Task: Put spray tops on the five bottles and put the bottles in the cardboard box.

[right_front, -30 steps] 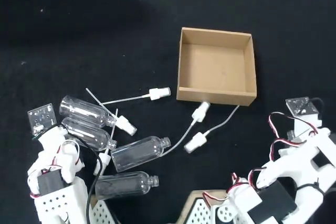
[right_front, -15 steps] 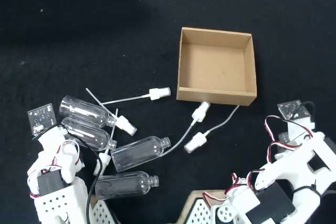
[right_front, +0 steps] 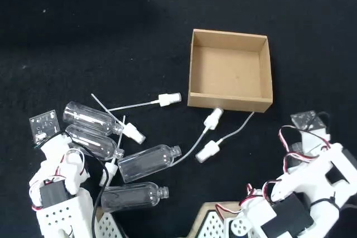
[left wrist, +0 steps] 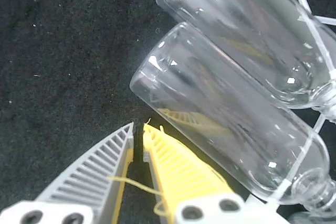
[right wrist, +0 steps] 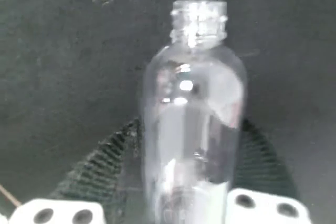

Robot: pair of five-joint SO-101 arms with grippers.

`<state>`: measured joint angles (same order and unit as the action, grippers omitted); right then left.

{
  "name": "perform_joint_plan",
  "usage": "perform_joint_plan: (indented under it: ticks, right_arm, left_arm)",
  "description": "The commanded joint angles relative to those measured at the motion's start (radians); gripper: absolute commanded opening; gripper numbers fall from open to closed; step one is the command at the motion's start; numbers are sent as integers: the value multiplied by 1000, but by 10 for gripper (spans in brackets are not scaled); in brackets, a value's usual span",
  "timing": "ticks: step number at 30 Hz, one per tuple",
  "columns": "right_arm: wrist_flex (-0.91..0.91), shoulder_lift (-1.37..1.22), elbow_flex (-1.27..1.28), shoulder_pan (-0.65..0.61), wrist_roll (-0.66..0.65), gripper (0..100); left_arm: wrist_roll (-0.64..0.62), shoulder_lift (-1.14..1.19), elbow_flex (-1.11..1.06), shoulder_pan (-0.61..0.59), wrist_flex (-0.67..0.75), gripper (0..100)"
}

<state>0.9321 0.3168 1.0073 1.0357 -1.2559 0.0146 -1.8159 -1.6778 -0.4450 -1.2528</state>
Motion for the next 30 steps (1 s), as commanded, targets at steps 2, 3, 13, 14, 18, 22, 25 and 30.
perform_joint_plan:
  ticks: [2, 3, 13, 14, 18, 22, 25, 30]
  right_arm:
    - [-6, 38, -15, 14, 0, 34]
    - [26, 45, -45, 14, 15, 32]
    - [786, 176, -573, -212, 313, 10]
    - [807, 188, -596, -253, 344, 10]
    - [799, 254, -621, -356, 470, 10]
    - [807, 351, -618, -377, 493, 10]
    - [807, 424, -613, -377, 497, 10]
    - [804, 536, -530, -385, 497, 10]
  left_arm:
    - [0, -11, -22, 2, -23, 30]
    - [0, -11, -22, 5, -23, 30]
    - [3, -11, -22, 8, -15, 30]
    - [26, -11, -21, 10, 11, 30]
    - [325, -11, 12, -62, 175, 30]
    - [450, -11, 124, -125, 278, 30]
    - [451, -9, 252, -116, 284, 30]
    - [454, -8, 438, -71, 282, 30]
